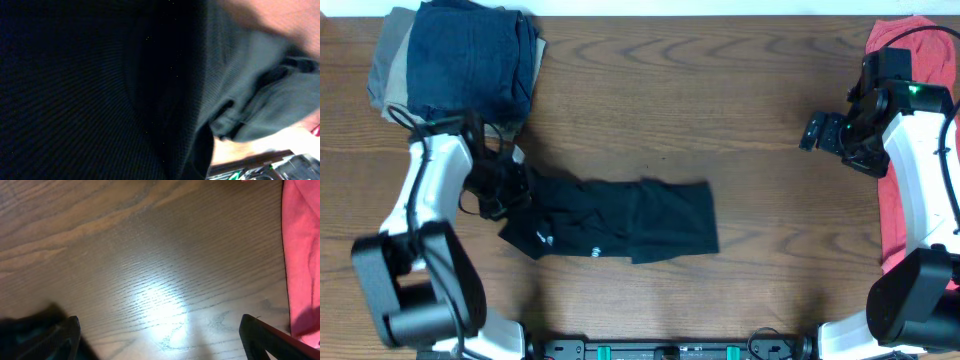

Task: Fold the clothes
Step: 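Fold the left end of the black strip rightward with the left gripper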

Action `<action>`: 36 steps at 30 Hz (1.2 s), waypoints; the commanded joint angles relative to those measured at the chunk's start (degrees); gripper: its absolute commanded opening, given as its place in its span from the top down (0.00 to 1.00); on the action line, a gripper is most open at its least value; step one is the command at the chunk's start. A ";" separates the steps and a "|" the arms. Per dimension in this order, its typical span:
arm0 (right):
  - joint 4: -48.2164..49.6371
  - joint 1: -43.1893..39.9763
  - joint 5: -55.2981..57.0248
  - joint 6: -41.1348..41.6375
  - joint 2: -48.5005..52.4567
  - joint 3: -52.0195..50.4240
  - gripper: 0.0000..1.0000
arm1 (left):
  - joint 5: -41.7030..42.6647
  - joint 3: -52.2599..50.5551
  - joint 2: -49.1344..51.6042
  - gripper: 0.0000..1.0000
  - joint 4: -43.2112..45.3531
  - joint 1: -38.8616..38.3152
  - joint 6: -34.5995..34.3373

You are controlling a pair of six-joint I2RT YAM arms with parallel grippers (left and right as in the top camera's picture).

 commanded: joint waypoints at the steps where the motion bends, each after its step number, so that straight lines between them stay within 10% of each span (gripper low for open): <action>1: -0.13 -0.20 0.42 -0.50 -0.26 0.17 0.01 | -2.73 4.63 -5.42 0.94 -3.21 -1.73 -1.36; 36: -0.13 -0.15 0.42 -0.50 -0.26 0.17 0.01 | -2.71 2.38 -1.92 0.93 13.16 -41.70 -16.37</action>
